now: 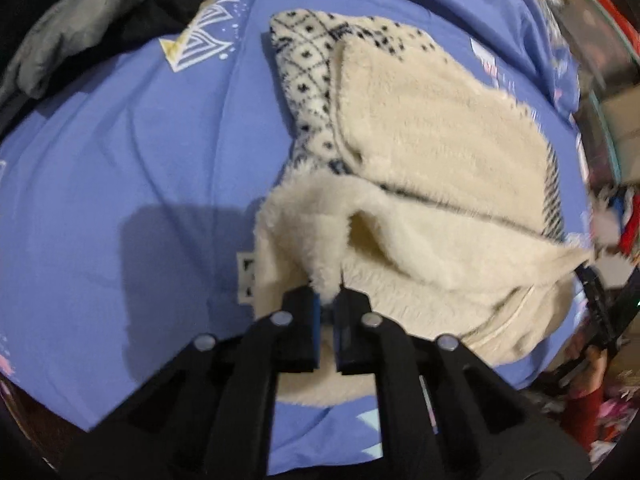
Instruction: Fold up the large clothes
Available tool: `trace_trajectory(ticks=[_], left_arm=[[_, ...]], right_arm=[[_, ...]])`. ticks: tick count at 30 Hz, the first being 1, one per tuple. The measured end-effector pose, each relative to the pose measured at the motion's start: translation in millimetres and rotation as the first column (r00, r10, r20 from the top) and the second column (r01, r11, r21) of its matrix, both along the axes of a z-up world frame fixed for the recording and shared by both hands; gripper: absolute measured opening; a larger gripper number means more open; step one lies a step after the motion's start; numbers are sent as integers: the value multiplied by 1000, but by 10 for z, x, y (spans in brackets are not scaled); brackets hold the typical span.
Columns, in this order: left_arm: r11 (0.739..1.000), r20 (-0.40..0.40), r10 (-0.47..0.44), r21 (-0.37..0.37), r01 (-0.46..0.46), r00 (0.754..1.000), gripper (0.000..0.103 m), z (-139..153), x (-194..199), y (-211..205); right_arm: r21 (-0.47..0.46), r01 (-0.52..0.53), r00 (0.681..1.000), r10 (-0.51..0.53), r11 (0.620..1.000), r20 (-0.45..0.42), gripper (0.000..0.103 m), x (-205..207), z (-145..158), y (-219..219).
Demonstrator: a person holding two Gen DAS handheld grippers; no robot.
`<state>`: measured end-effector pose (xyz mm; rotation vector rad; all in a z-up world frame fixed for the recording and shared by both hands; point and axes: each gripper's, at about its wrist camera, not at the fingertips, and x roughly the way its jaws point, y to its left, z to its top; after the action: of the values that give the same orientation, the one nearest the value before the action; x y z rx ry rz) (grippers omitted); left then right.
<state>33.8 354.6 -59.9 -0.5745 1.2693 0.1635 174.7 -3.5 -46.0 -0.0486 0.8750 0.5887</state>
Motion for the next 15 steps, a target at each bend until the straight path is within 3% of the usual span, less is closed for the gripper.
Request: trace_trajectory(ticks=[2, 5, 8, 10, 15], left_arm=[[1000, 35, 18, -18, -18, 999, 4, 112, 29, 80], [997, 123, 45, -63, -38, 991, 4, 423, 57, 208], [992, 188, 98, -98, -80, 977, 4, 682, 187, 400], [987, 202, 133, -111, -112, 970, 4, 788, 357, 544], [971, 198, 227, -122, -206, 953, 4, 808, 943, 841]], right_arm=[[65, 30, 1000, -30, 997, 0, 35, 51, 156, -56], [166, 58, 996, -68, 984, 53, 35, 166, 516, -149], [184, 80, 993, -95, 980, 74, 35, 427, 719, -122], [182, 113, 989, -128, 977, 70, 35, 655, 763, -99], [214, 236, 972, -231, 948, -48, 35, 1467, 574, 21]])
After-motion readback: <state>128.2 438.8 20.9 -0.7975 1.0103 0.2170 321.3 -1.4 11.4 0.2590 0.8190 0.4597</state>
